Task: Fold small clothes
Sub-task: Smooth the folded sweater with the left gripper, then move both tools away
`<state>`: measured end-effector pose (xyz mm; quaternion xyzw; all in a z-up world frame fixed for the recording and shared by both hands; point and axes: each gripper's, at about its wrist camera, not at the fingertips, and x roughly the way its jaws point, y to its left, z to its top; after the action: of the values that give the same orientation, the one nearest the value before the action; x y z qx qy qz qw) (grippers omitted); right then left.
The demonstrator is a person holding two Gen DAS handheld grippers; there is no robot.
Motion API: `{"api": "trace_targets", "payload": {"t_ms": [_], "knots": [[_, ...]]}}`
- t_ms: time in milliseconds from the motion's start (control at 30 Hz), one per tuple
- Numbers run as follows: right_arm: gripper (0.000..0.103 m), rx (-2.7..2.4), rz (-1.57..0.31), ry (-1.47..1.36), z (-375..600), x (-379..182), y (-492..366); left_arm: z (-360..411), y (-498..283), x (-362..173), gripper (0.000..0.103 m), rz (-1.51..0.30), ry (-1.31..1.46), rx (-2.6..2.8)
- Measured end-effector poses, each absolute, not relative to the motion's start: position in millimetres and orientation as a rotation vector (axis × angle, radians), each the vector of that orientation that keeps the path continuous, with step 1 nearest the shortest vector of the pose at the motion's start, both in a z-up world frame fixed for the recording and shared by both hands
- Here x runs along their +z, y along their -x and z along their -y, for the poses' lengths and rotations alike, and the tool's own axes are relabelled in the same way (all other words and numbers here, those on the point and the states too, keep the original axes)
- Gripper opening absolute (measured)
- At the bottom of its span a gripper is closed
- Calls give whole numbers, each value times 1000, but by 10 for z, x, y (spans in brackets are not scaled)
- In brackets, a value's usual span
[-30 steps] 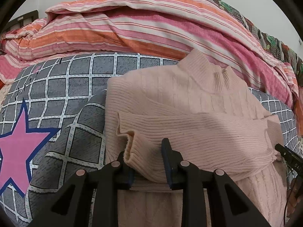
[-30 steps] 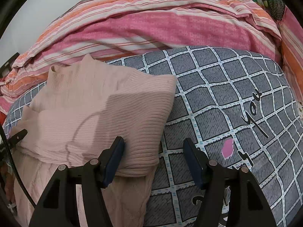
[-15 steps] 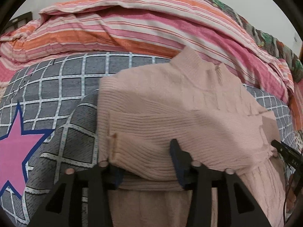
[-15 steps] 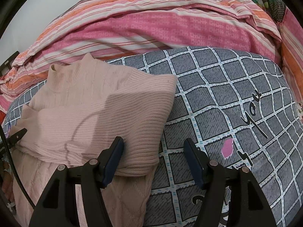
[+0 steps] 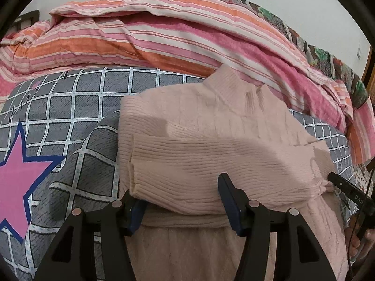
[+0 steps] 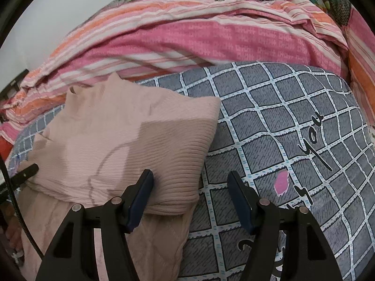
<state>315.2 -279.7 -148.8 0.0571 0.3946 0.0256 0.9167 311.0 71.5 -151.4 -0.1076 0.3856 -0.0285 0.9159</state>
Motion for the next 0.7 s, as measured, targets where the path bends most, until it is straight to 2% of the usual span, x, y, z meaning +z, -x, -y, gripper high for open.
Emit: {"api": "trace_targets", "payload": {"t_ms": [600, 700], "knots": [[65, 82, -769, -141, 2846, -1367, -2824, -773, -2796, -1459, 61, -744, 220, -74], [65, 61, -730, -63, 2789, -1295, -2682, -822, -2708, -1447, 61, -734, 235, -64]]}}
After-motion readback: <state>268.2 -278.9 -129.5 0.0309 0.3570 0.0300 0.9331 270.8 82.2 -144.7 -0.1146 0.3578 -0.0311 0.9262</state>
